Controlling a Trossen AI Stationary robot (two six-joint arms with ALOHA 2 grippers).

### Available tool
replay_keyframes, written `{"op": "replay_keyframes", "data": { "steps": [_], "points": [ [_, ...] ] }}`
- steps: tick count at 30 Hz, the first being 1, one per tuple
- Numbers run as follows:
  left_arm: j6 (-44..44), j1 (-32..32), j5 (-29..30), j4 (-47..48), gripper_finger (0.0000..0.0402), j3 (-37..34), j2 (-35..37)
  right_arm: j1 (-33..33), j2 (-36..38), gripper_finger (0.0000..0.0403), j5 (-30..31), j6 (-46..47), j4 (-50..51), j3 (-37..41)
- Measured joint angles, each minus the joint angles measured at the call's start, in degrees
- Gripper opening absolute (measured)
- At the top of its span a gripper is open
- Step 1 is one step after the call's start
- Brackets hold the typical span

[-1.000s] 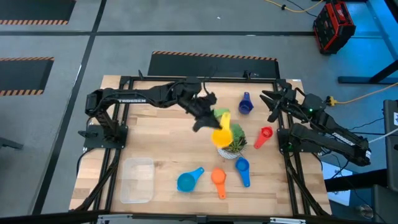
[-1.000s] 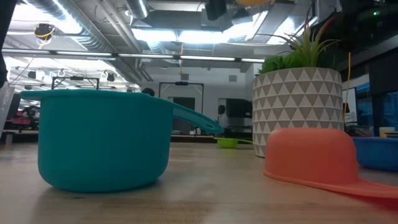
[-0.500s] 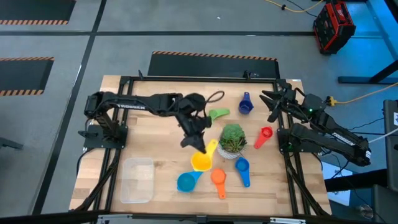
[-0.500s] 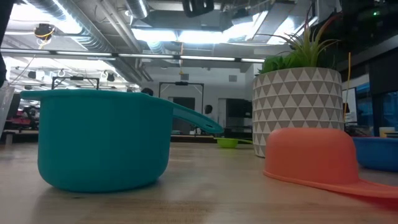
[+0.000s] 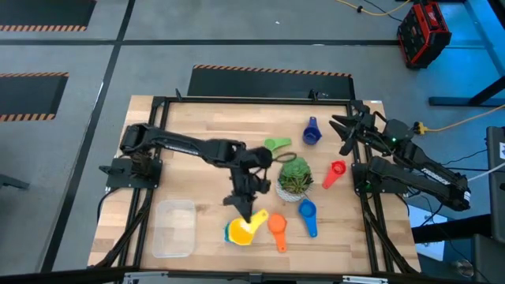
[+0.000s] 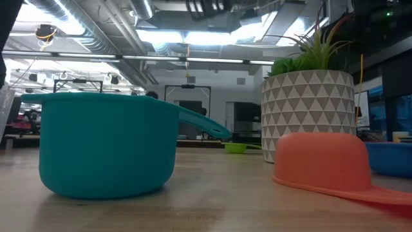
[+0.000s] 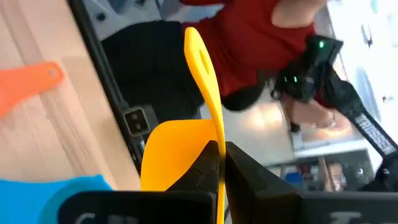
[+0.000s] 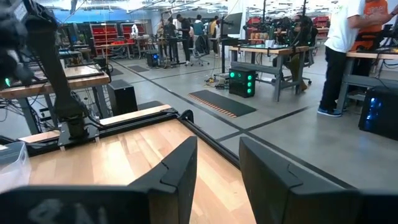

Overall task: Nest measuring cups in basket
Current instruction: Stack the yellow measuring cup on top of the light blue measuring cup

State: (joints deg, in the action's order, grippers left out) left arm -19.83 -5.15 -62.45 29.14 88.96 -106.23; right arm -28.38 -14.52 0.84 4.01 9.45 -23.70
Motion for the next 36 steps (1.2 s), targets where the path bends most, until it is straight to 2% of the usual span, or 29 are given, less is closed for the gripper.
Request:
{"op": "replay_keyframes", "data": {
  "steps": [6,10,14,18,21,25,36],
  "points": [
    [4.06,-0.22,-5.44,4.02,0.0004,-0.49,-3.91,0.13,0.04,0.0124,-1.42,0.11,0.37,0.0],
    [7.02,-0.29,-6.27,5.28,0.0004,-0.5,-6.58,0.13,0.02,0.0124,-2.66,0.05,0.88,0.0],
    [10.08,-0.22,-4.88,7.35,0.0004,-0.48,-7.17,0.13,0.02,0.0124,-2.95,0.01,1.17,0.0],
    [14.2,-0.24,1.4,11.68,0.0004,-0.42,-7.09,0.13,0.02,0.0124,-3.06,0.0,1.29,0.0],
    [16.48,-0.11,1.89,13.64,0.0004,-0.44,-7.07,0.13,0.02,0.0124,-3.06,-0.01,1.28,0.0],
    [17.17,-0.25,2.0,12.82,0.0004,-3.41,-7.03,0.13,0.02,0.0124,-3.06,-0.02,1.27,0.0],
    [12.1,-0.15,3.22,5.25,0.0004,-8.01,-7.05,0.13,0.02,0.0124,-3.04,-0.02,1.25,0.0]
  ]
}}
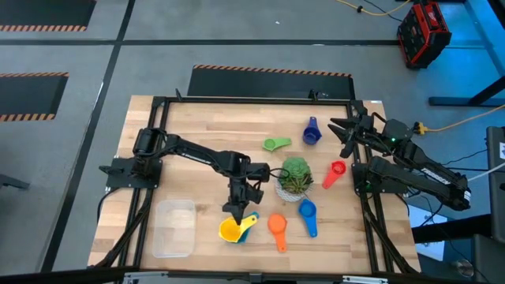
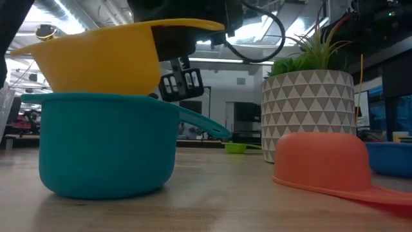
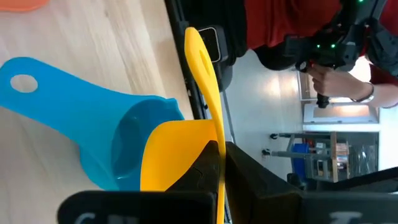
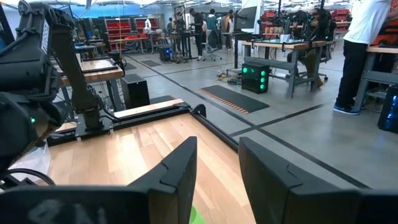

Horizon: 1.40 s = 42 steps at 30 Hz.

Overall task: Nest measuring cups in basket
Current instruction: Stack the yellow measuring cup on top of the light blue measuring cup

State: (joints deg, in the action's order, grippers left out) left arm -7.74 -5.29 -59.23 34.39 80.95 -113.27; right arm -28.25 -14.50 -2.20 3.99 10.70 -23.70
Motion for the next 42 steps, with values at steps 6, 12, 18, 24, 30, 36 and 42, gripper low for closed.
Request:
{"op": "replay_keyframes", "data": {
  "steps": [6,12,18,24,30,36,42],
  "points": [
    [-2.61,-0.79,3.44,-1.51,0.0005,0.0,0.0,0.0,0.0,0.0124,0.0,-0.02,0.0,0.0],
    [-3.2,-2.35,6.92,-1.49,0.0006,0.0,0.0,0.0,0.0,0.0124,0.0,-0.02,-0.02,0.0],
    [-4.38,-3.43,14.21,-1.54,0.0012,0.03,0.18,0.0,0.0,0.0124,0.02,-0.02,-0.02,0.0],
    [-4.36,-3.44,17.54,-1.66,0.0039,0.11,0.17,0.0,0.0,0.0124,0.02,-0.02,-0.02,0.0],
    [-5.54,-3.42,19.34,-1.37,0.0068,0.0,0.04,0.0,0.0,0.0124,0.04,-0.02,-0.02,0.0],
    [-5.59,-3.32,21.3,-1.33,0.0101,0.0,0.02,0.0,0.0,0.0124,0.03,-0.02,-0.03,0.0],
    [-7.12,-2.54,22.08,1.5,0.01,0.0,0.02,-0.02,0.0,0.0124,0.03,-0.02,-0.03,0.0]
  ]
}}
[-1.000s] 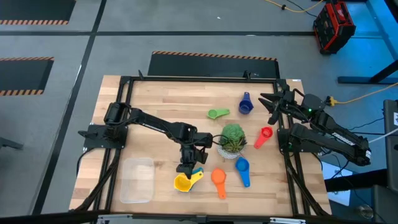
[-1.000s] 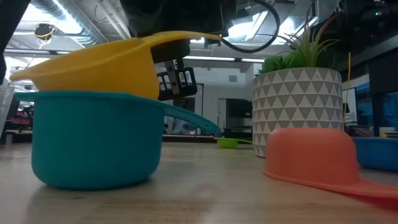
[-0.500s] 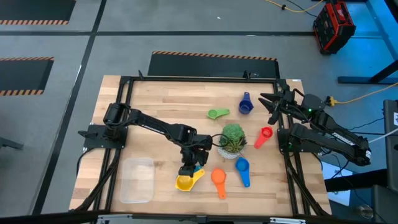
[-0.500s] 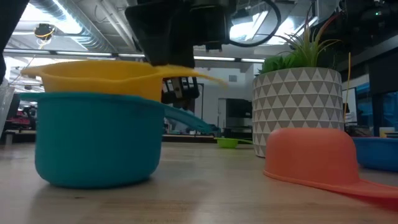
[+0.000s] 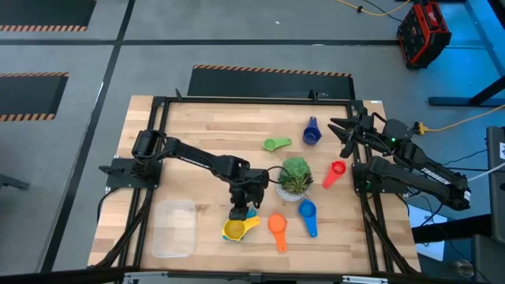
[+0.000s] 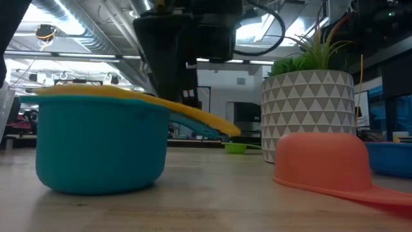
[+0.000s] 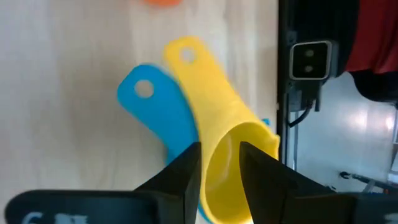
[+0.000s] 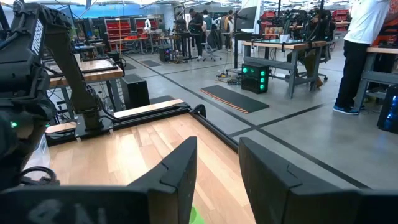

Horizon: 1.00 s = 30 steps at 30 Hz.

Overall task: Nest measuring cups in basket
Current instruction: Stack the yellow measuring cup on top of the light blue measuring cup

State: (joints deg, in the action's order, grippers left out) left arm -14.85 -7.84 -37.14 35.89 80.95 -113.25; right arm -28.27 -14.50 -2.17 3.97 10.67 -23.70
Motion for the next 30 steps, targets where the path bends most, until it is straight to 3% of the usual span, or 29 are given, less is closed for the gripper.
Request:
{"op": "replay_keyframes", "data": {
  "steps": [13,24,27,30],
  "points": [
    [-0.03,-0.22,0.61,3.1,0.0099,0.17,0.84,-0.01,0.01,0.0124,0.0,-0.01,-0.01,0.0],
    [1.92,-0.11,8.65,0.7,0.0099,5.86,3.24,-0.01,0.02,0.0124,0.01,0.0,-0.62,0.0],
    [1.46,0.15,9.64,2.64,0.0099,6.55,3.53,-0.01,0.02,0.0124,-2.89,0.05,-3.08,0.0],
    [1.46,1.03,10.36,2.79,0.0099,7.26,4.73,-0.01,0.02,0.0124,-9.9,1.27,-7.23,0.0]
  ]
}}
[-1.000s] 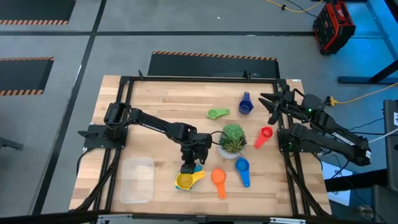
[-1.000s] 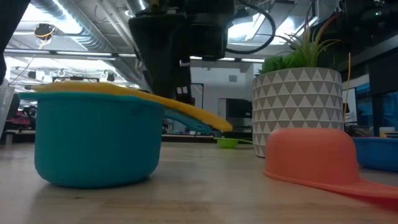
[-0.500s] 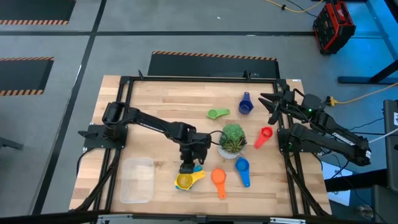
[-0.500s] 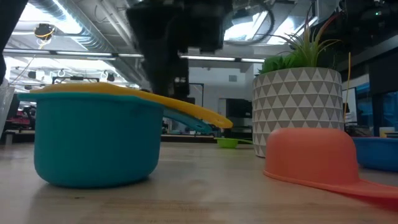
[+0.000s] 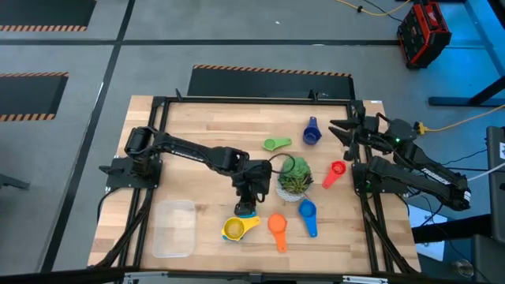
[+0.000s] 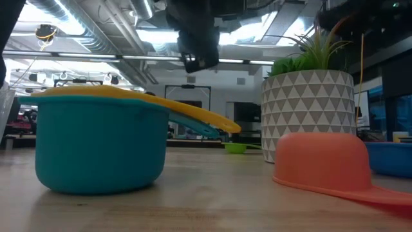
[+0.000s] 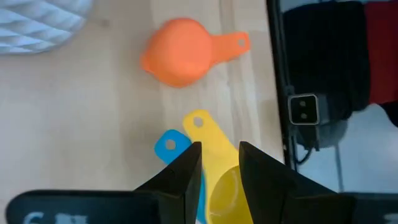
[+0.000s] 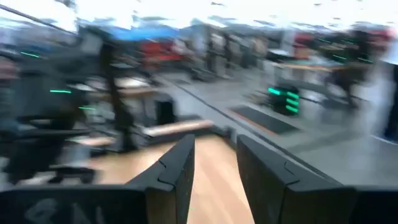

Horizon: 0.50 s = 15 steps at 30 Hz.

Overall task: Nest measuring cups in basket
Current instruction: Stack the yellow measuring cup on top of the light blue measuring cup

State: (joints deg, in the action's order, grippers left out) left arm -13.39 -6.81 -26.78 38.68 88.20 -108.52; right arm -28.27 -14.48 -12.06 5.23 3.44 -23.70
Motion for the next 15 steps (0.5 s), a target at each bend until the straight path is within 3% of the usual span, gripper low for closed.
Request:
{"op": "replay_keyframes", "data": {
  "steps": [6,15],
  "points": [
    [0.02,2.28,6.69,5.61,0.0099,-0.03,4.07,0.38,0.0,0.0124,-12.63,1.79,-7.04,-0.02],
    [0.04,6.36,14.14,12.55,0.0099,0.09,8.25,7.12,-0.94,0.0124,-13.86,6.52,-14.19,-0.02]
  ]
}}
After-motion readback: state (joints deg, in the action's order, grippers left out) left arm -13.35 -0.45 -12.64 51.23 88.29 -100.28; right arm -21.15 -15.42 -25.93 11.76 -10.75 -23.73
